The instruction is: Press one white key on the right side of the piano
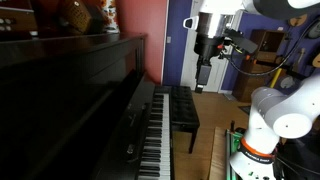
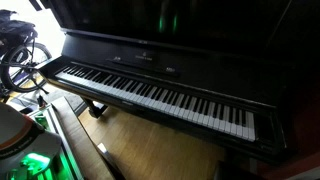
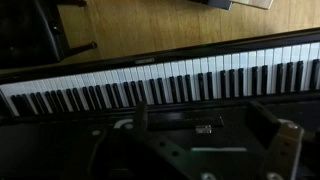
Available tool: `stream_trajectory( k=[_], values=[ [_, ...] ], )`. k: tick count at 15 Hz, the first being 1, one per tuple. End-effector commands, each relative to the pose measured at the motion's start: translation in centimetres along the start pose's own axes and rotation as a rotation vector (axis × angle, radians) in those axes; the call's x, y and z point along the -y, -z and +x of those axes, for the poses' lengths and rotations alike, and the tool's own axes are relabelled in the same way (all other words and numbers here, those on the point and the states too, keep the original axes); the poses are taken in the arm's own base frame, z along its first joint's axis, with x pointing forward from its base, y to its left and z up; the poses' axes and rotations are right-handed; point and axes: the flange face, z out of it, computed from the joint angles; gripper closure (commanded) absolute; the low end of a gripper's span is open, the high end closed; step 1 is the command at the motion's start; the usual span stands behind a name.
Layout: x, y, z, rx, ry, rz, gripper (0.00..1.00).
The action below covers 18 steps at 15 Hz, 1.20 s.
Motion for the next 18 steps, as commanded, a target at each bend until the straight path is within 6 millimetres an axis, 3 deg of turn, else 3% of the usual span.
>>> stream_trajectory(
  k=[1,6,8,15,18],
  values=[
    [0.0,0.1,0.0,0.001,0.0,0.0,0.0],
    [0.0,0.1,0.0,0.001,0.0,0.0,0.0],
    [-1.7,-1.8,1.4,0.039,-0.079,-0.065,0.0],
    [-12.8,-13.2,7.7,0.034,-0.186,-0.018,0.0],
    [-16.7,-18.2,9.8,0.018,-0.257,0.032,0.0]
  ],
)
